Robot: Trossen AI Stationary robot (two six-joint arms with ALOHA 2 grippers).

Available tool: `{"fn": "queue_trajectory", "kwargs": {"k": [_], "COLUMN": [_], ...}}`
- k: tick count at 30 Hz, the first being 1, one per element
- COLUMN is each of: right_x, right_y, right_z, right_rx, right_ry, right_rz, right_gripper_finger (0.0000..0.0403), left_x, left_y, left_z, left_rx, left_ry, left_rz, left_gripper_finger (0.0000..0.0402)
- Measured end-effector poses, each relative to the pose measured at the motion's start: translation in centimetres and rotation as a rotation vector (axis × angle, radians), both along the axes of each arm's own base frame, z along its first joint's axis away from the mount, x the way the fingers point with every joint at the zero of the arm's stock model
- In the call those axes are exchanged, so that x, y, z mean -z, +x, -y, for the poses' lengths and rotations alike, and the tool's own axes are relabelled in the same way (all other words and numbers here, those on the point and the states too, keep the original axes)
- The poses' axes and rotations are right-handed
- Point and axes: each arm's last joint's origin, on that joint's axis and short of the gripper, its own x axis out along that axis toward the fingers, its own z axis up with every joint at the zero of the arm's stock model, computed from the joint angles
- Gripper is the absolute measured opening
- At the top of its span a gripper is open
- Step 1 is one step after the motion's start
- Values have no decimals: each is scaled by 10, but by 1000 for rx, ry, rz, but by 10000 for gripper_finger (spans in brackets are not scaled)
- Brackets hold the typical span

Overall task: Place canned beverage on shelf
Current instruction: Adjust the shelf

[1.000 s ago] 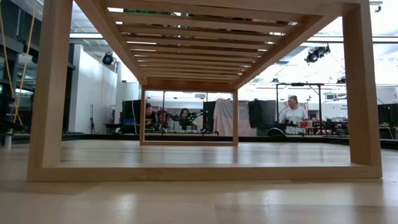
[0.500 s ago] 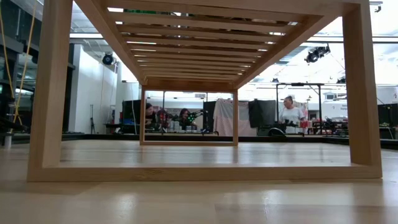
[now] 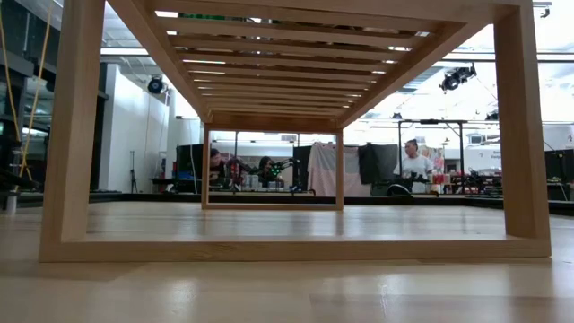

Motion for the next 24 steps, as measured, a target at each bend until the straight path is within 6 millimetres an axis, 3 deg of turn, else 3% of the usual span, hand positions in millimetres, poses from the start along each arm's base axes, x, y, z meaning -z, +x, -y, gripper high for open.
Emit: {"fn": "queue_trajectory", "kwargs": {"k": [3, 6, 12, 18, 24], "right_x": [37, 78, 143, 174, 182], "right_y": [-26, -39, -32, -1, 23], "right_z": [-9, -24, -65, -90, -97], "right_rx": [106, 137, 25, -35, -42], "right_ry": [125, 270, 566, 646, 571], "right_rz": [-13, -49, -74, 6, -26], "right_gripper_finger": [206, 146, 16, 7, 2], "left_x": [0, 1, 2, 2, 2], "left_y": [1, 3, 5, 6, 6], "left_z": [0, 0, 0, 0, 0], "left_rx": [-3, -12, -18, -18, -18], "left_ry": [-2, -4, 3, 3, 4], "left_rz": [-3, -9, -18, -22, -23], "left_gripper_finger": [388, 388, 388, 388, 388]}}
